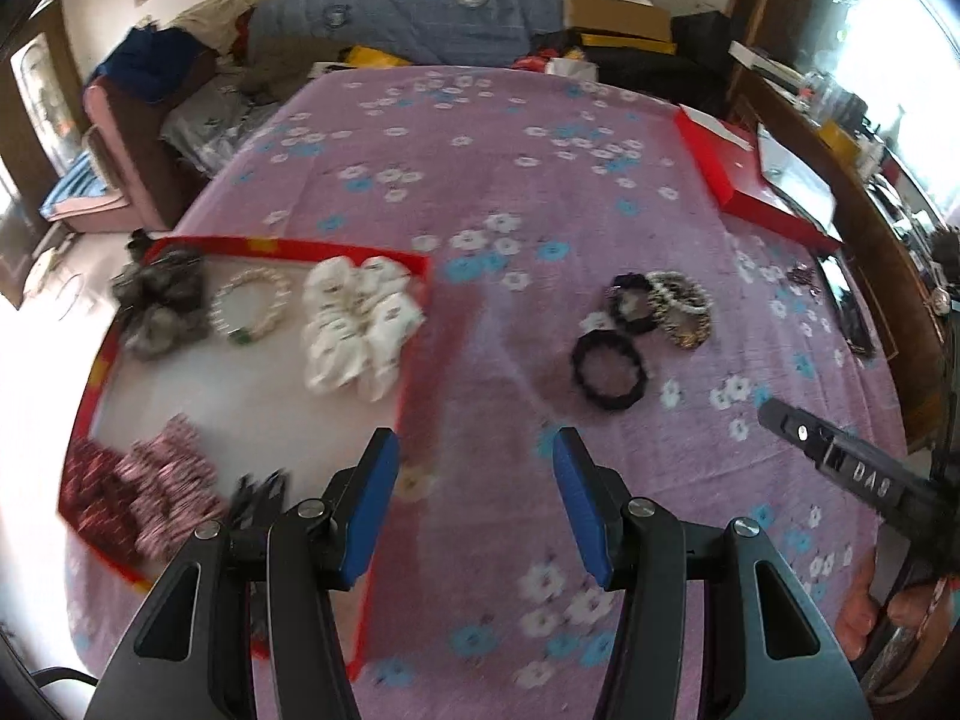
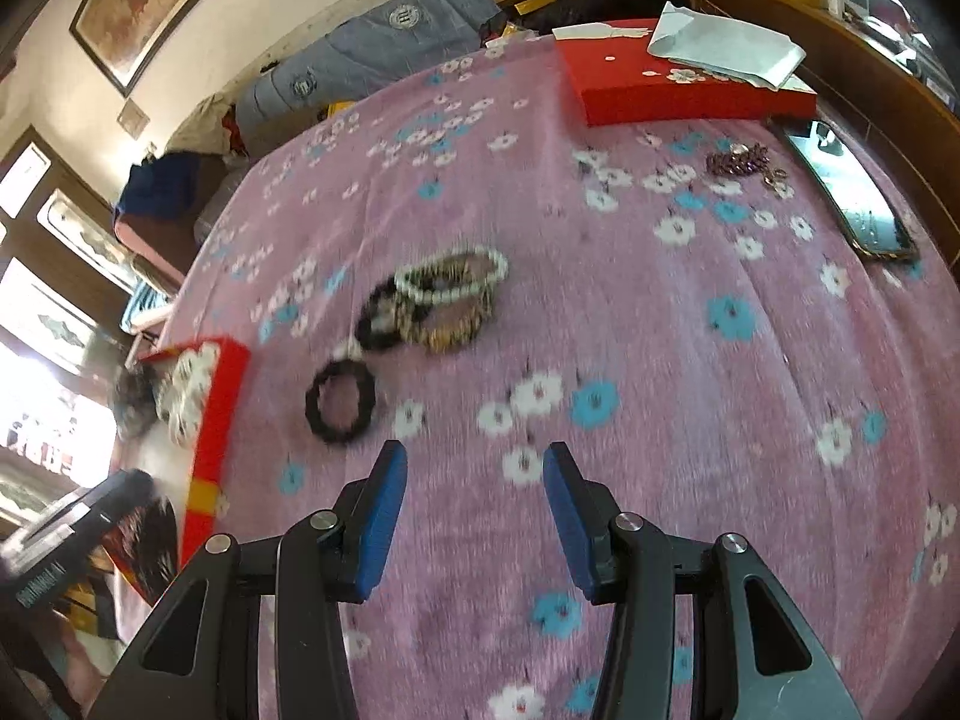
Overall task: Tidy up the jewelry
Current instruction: 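Grasp the black hair tie with the left tool while the right tool grasps the jade-bead bracelet, then carry the black hair tie and jade-bead bracelet with both tools over the lid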
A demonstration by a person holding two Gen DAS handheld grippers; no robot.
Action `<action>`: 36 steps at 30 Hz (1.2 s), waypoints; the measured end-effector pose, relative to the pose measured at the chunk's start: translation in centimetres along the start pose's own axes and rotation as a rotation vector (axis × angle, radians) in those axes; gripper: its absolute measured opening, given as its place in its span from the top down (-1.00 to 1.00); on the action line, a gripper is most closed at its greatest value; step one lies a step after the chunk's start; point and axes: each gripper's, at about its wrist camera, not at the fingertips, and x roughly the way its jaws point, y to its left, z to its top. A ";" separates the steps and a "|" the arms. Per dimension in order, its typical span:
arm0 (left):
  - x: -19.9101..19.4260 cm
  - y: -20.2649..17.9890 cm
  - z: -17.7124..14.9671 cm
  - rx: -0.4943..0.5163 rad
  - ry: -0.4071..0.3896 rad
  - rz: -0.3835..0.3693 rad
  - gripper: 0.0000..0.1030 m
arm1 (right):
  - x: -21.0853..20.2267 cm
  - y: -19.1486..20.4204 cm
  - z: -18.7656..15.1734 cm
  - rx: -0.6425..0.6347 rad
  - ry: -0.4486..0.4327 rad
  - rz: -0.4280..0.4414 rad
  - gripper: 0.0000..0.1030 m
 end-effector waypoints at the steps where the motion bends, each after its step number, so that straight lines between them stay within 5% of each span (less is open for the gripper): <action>1: 0.5 -0.3 0.3 0.007 0.001 -0.015 -0.01 | 0.2 0.0 0.4 0.006 0.000 0.009 0.01; 8: 5.9 -2.1 3.4 0.018 0.047 -0.118 0.00 | 3.4 0.8 5.0 -0.009 -0.005 0.029 0.02; 12: 9.3 -2.6 4.5 0.016 0.092 -0.154 0.02 | 5.8 0.5 7.4 -0.022 0.019 -0.012 0.22; 17: 11.6 -3.0 4.7 0.030 0.123 -0.163 0.06 | 8.5 0.0 9.2 -0.042 0.044 -0.077 0.40; 25: 12.2 -3.3 4.6 0.047 0.093 -0.163 0.08 | 10.3 1.7 10.1 -0.137 0.035 -0.127 0.43; 27: 12.2 -3.6 4.5 0.061 0.083 -0.139 0.18 | 10.4 2.4 9.8 -0.163 0.027 -0.139 0.43; 29: 12.1 -3.8 4.4 0.074 0.081 -0.130 0.58 | 10.6 2.8 9.4 -0.183 0.024 -0.140 0.43; 32: 12.2 -3.8 4.4 0.063 0.103 -0.163 0.84 | 10.5 2.9 8.9 -0.202 0.018 -0.143 0.48; 35: 12.2 -3.9 4.4 0.052 0.106 -0.163 0.84 | 10.5 3.7 8.5 -0.257 0.027 -0.177 0.89; 36: 12.2 -3.9 4.3 0.050 0.109 -0.166 0.85 | 10.4 3.8 8.3 -0.266 0.034 -0.172 0.89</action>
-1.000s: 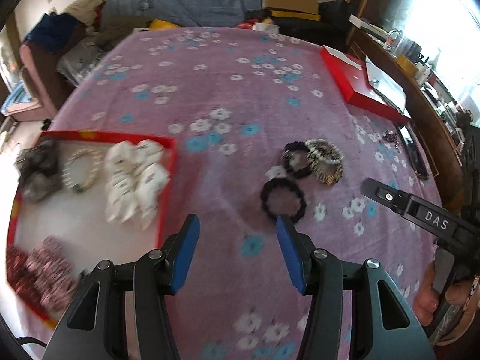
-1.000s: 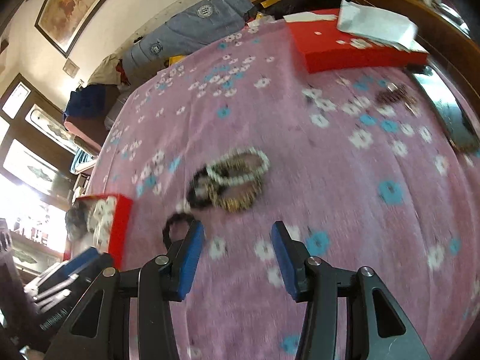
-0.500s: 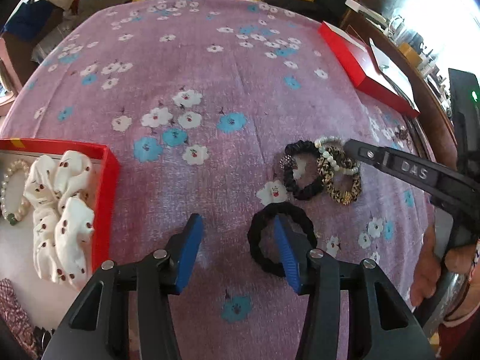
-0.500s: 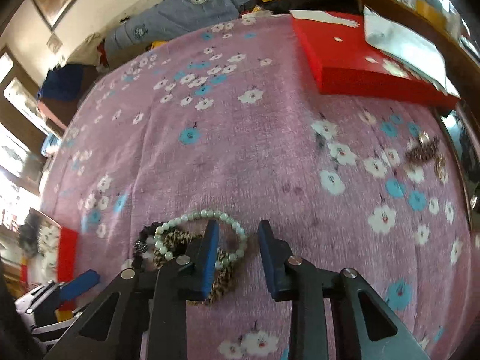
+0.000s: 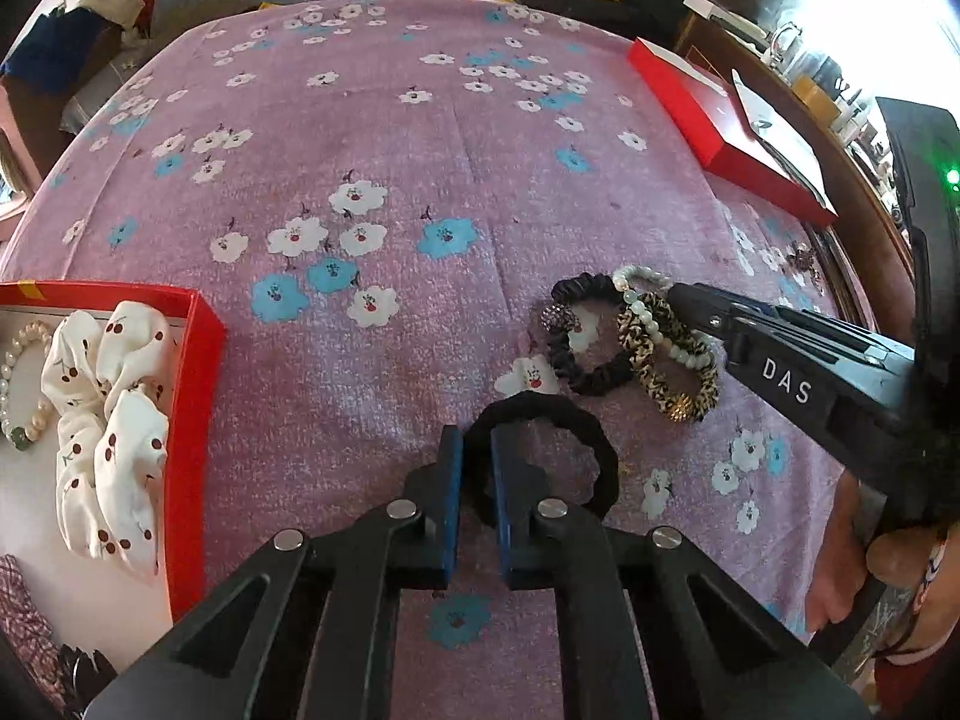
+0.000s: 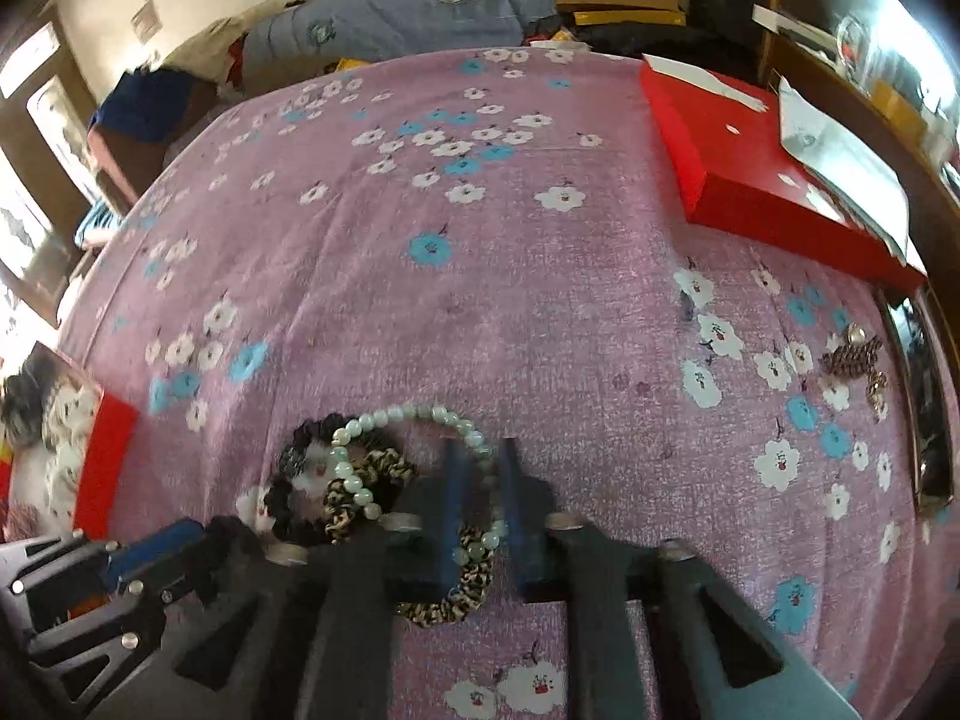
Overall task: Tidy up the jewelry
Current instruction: 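Carry the black hair tie and jade-bead bracelet with both tools over the lid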
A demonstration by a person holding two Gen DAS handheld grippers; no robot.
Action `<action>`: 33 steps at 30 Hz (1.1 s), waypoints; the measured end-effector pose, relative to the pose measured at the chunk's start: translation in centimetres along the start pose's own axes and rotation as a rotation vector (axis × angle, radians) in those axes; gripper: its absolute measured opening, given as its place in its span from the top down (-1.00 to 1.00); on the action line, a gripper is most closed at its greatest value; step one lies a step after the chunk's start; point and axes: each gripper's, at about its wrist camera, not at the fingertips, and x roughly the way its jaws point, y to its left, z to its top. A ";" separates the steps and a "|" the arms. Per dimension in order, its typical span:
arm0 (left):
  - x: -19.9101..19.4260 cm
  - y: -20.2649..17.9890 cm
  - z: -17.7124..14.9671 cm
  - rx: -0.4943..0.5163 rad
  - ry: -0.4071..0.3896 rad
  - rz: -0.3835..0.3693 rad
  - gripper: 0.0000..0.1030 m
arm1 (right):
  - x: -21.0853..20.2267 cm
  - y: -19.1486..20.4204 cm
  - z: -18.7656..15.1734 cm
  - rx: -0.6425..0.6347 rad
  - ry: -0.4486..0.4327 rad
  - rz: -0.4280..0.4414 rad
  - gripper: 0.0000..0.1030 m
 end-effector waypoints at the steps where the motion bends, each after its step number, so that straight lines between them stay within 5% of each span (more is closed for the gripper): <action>1: -0.1 0.0 -0.1 -0.005 0.002 -0.004 0.85 | 0.0 0.1 -0.1 -0.004 0.004 0.004 0.89; 14: -7.3 0.2 -1.2 -0.066 -0.063 -0.068 0.85 | -7.1 -2.0 -1.2 0.104 -0.108 0.073 0.90; 33: -18.8 -1.6 -8.8 -0.086 -0.206 -0.019 0.85 | -19.5 -3.3 -9.3 0.135 -0.205 0.178 0.89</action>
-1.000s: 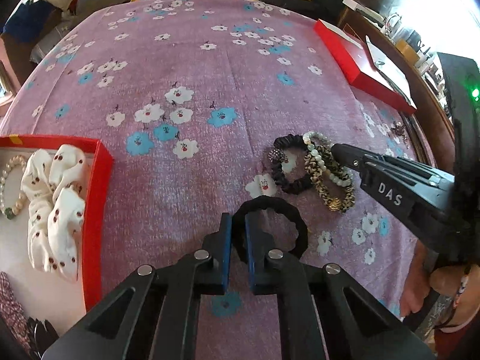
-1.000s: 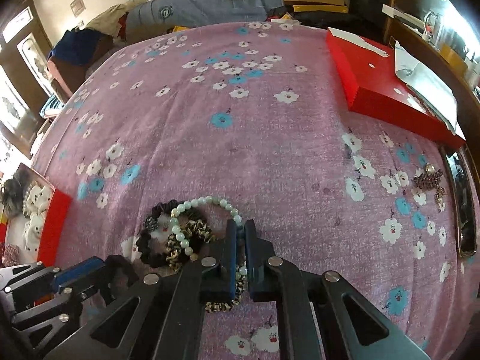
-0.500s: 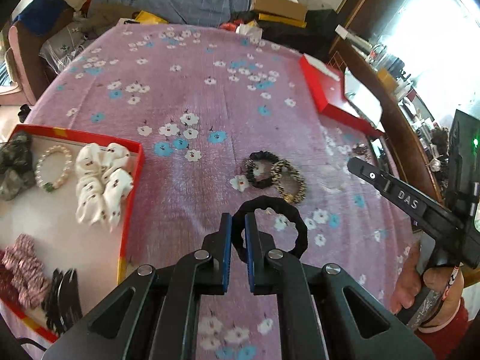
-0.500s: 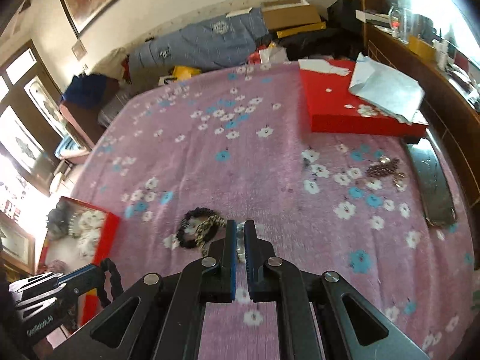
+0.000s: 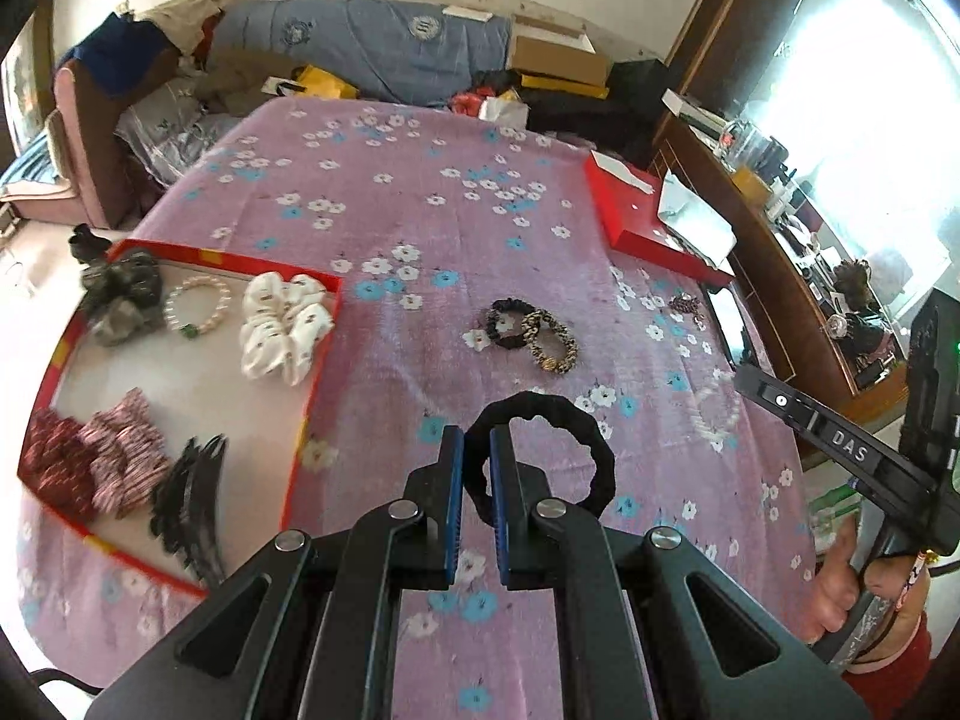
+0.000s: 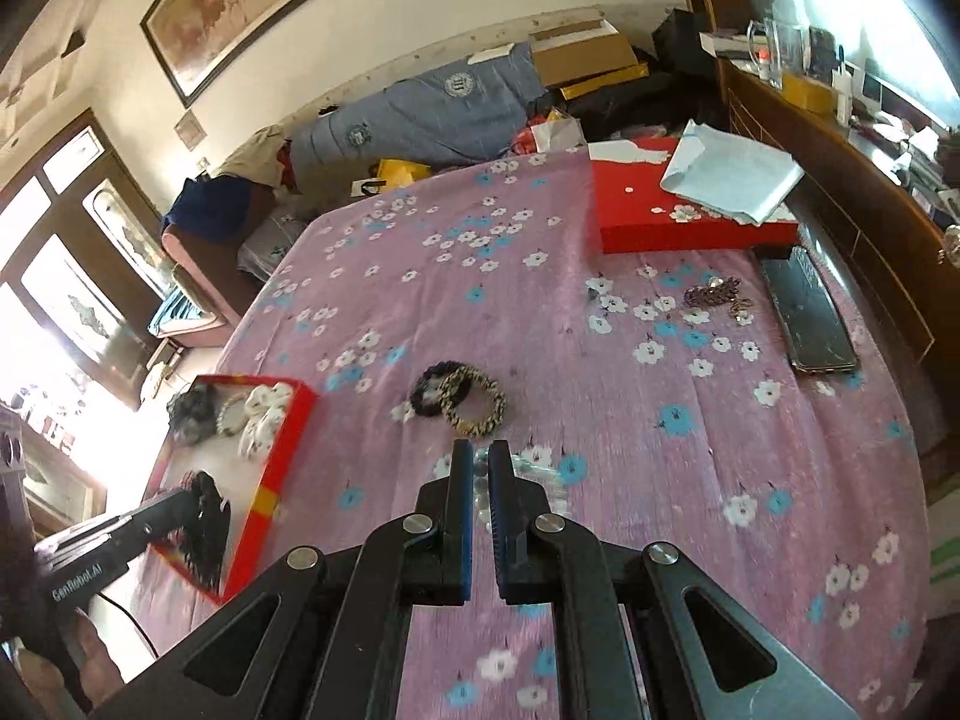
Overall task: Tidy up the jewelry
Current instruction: 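Carry the black hair tie and jade-bead bracelet with both tools over the lid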
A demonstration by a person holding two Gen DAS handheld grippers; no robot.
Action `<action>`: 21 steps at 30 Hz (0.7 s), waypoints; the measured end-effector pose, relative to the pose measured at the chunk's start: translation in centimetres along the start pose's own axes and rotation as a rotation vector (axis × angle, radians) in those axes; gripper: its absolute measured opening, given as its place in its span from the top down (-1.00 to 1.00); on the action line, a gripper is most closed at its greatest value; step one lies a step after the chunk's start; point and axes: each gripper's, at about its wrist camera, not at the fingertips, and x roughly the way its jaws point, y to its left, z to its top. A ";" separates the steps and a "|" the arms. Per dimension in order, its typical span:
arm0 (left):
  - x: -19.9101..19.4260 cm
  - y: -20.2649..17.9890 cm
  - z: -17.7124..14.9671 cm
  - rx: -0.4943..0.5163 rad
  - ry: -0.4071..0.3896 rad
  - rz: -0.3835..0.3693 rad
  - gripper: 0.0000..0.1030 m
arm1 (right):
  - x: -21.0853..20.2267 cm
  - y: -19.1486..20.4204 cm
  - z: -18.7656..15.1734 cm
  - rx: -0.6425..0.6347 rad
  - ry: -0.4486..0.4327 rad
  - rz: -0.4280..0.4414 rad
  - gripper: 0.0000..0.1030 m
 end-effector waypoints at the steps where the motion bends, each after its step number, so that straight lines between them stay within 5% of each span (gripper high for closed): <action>1: -0.5 0.2 -0.3 -0.004 -0.006 0.005 0.84 | -0.5 0.2 -0.3 -0.007 -0.003 0.002 0.89; 21: -9.2 12.7 -5.9 -0.264 -0.076 0.256 0.84 | -0.7 8.5 -3.8 -0.159 0.040 0.154 0.89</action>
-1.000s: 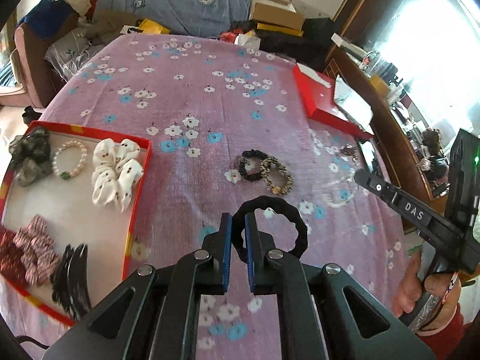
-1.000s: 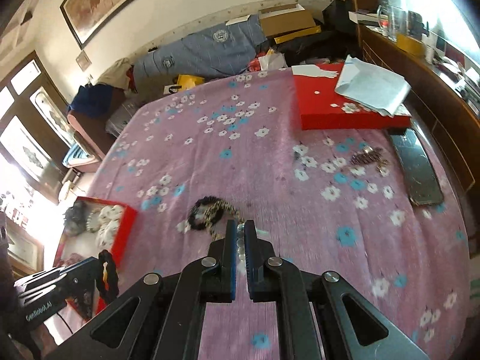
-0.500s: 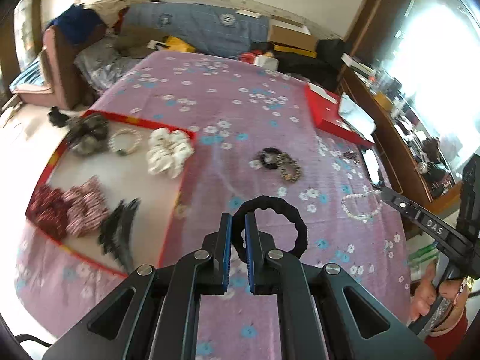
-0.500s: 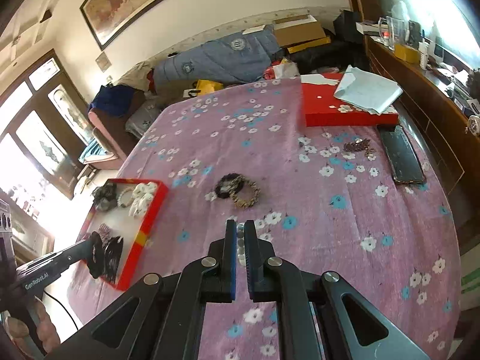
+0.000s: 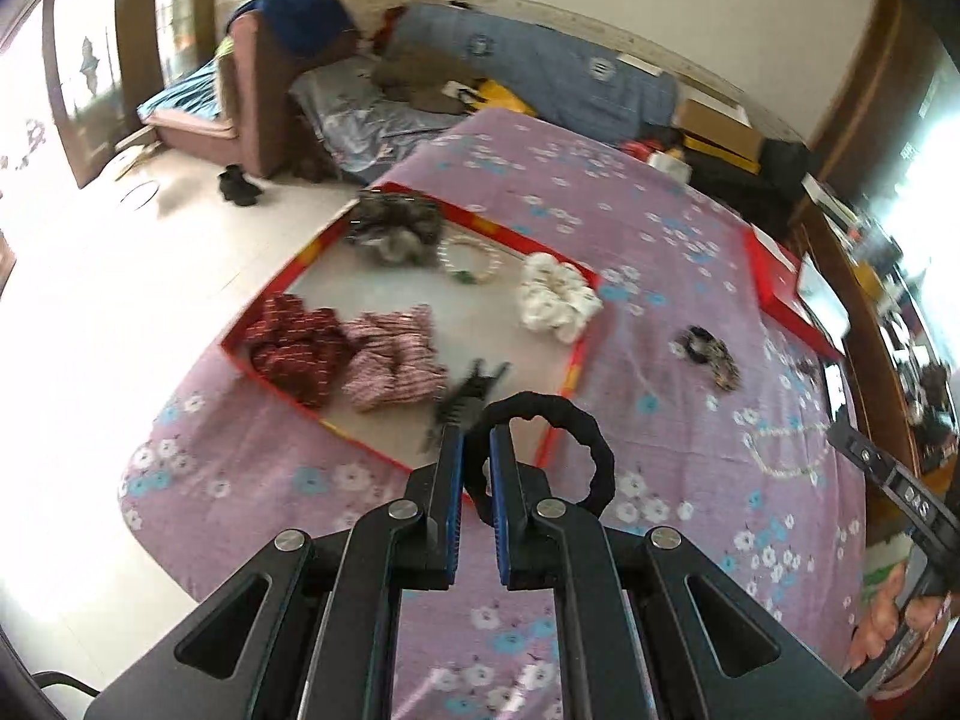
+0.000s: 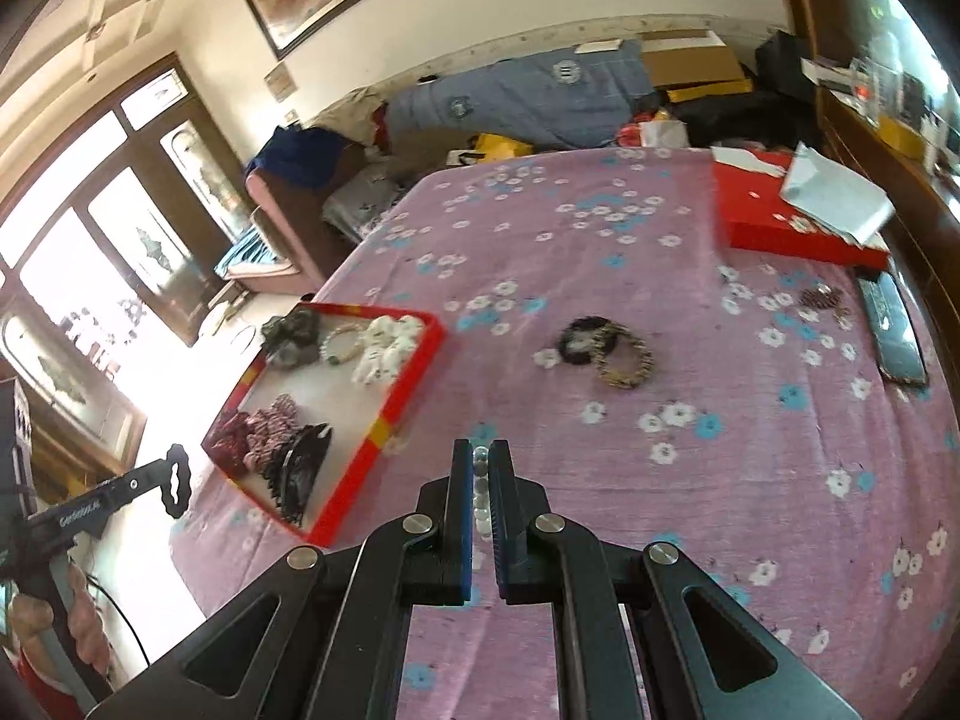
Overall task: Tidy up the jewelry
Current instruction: 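Carry the black hair tie and jade-bead bracelet with both tools over the lid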
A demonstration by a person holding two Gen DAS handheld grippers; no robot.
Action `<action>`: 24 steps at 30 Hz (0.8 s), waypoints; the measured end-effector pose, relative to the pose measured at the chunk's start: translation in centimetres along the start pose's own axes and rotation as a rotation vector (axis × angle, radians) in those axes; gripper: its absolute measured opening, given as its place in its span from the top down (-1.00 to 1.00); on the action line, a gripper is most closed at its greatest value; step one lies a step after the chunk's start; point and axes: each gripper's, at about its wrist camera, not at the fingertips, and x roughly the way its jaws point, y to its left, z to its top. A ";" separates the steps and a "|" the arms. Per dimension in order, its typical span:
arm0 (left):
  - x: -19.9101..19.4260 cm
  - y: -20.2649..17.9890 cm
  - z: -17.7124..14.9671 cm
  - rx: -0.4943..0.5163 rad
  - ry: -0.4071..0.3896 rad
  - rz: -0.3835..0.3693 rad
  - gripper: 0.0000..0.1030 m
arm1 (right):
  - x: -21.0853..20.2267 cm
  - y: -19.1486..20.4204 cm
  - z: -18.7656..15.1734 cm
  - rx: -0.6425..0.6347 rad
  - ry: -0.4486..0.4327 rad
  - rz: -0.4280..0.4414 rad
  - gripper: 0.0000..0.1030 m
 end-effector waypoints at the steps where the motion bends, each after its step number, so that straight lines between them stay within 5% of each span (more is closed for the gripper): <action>1: 0.0 0.4 0.2 -0.006 -0.001 0.000 0.84 | 0.1 0.6 0.2 -0.012 0.001 -0.001 0.89; 13: 1.3 5.8 5.0 0.045 -0.036 0.017 0.84 | 4.1 6.3 3.0 -0.021 0.018 -0.047 0.89; 24: 5.1 10.6 8.3 0.052 0.018 -0.017 0.84 | 7.8 10.5 4.0 -0.005 0.049 -0.092 0.89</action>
